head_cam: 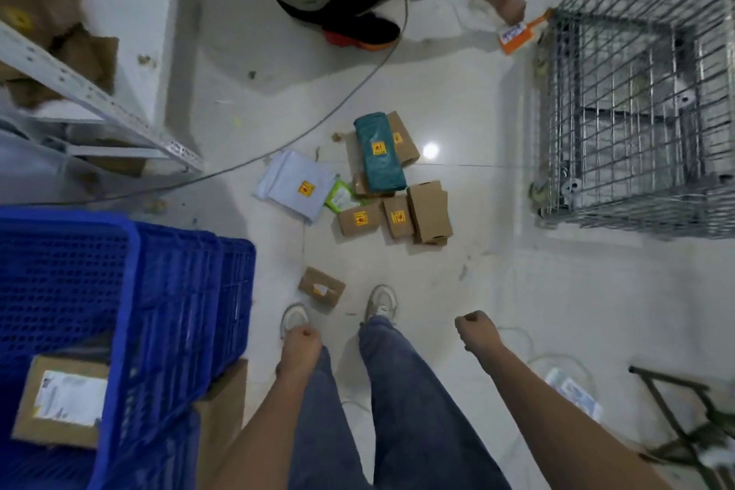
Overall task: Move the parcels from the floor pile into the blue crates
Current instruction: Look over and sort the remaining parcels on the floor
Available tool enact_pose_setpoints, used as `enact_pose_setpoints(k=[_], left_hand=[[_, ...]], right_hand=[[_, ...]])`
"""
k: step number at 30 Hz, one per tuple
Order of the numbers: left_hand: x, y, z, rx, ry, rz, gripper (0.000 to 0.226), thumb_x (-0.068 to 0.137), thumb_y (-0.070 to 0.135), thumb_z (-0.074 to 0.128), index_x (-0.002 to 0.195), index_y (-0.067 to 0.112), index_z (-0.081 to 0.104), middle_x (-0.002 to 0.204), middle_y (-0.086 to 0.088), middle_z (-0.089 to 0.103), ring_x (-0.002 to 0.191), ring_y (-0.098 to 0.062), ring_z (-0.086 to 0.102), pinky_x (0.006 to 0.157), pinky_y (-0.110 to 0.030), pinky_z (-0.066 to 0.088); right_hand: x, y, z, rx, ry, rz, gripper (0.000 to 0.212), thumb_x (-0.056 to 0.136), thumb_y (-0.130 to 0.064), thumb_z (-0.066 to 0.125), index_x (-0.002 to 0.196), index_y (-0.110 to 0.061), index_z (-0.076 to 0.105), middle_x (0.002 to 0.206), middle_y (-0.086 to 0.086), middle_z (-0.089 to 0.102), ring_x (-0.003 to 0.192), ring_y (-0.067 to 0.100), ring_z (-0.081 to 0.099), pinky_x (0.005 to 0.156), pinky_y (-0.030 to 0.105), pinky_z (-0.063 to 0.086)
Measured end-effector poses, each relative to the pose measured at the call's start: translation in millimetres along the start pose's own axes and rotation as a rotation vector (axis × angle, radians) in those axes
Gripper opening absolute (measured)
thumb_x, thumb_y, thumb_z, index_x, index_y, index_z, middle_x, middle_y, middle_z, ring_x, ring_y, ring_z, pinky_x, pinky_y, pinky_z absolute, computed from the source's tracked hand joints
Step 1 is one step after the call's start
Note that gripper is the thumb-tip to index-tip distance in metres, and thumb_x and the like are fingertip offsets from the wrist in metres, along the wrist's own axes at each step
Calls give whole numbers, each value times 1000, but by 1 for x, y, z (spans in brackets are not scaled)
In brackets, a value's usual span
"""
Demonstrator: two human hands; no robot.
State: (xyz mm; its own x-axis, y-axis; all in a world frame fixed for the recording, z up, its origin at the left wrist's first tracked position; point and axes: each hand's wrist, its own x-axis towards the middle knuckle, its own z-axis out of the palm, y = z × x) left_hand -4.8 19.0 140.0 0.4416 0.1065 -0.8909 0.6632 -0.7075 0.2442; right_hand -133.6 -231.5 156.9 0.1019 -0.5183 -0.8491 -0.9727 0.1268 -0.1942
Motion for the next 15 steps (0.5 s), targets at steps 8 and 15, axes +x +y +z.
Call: enact_pose_setpoints(k=[8,15], left_hand=[[37,60,31,30,-42,14,22,88,9,44,97,-6,57,105,-31,62,100,-44,61,85,-47,51],[151,53,48,182,-94,-1,12,90,18,44,79,19,47,108,-24,63,102,-38,62,90,-46,52]], right_hand=[[51,-10,5,111,-51,31,5,86,-10,46,88,-5,47,88,15,54,81,25,48,72,32,37],[131,-29,86,100,-140,-4,9,89,-11,47,92,-4,52,96,18,62,86,26,55,78,36,43]])
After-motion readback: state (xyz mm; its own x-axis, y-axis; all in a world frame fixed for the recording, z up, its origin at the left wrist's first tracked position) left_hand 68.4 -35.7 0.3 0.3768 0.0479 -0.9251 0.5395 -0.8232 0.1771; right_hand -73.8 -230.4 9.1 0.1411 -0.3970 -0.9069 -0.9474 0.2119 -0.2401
